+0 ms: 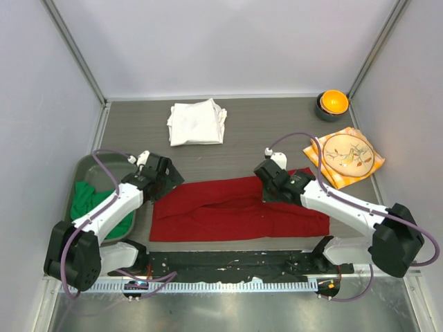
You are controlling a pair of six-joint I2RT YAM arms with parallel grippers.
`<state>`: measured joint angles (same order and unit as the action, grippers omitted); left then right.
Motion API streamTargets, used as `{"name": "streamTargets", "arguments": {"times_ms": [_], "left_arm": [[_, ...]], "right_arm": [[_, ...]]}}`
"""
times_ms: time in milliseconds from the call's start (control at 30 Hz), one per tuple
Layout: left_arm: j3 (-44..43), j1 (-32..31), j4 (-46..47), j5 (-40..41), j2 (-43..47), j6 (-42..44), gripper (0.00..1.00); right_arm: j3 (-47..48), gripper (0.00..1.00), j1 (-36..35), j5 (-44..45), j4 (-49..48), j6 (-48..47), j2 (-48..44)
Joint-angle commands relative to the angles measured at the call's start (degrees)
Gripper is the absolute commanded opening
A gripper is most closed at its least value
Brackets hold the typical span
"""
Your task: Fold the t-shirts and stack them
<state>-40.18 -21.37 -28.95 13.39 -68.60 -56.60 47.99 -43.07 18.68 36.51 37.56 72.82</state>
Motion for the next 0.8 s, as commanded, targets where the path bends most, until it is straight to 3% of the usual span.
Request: {"name": "streamTargets", "arguments": {"times_ms": [0, 300, 367, 433, 500, 533, 767], "left_arm": [[1.5, -0.2, 2.2, -0.5, 2.5, -0.8, 1.00], [2.4, -0.2, 2.6, -0.7, 3.5, -1.2, 1.00], [2.4, -0.2, 2.6, -0.7, 3.6, -1.2, 1.00], [2.5, -0.2, 2.6, -0.6, 3.6, -1.1, 1.00], [2.5, -0.2, 2.4, -0.5, 3.6, -1.1, 1.00], [2.4, -0.2, 2.5, -0.5, 3.6, -1.1, 1.00], [0.1, -0.2, 2.2, -2.0, 2.8, 0.1, 1.00]], "right_arm": [[-0.7, 0.01, -4.6, 3.6, 6.4, 5.9, -4.6], [-6.1, 0.01, -12.6, 4.5, 13.0, 13.9, -11.5], [-7.0, 0.21, -14.0, 4.5, 13.4, 15.5, -11.3], [-7.6, 0.60, -14.7, 5.9, 14.6, 16.4, -11.1], [-6.5, 0.80, -14.9, 7.0, 15.7, 17.3, -11.8], [-5.7, 0.95, -15.0, 8.8, 16.2, 17.6, -12.2], [4.1, 0.98, -14.6, 22.4, 17.9, 14.9, -11.9]]}}
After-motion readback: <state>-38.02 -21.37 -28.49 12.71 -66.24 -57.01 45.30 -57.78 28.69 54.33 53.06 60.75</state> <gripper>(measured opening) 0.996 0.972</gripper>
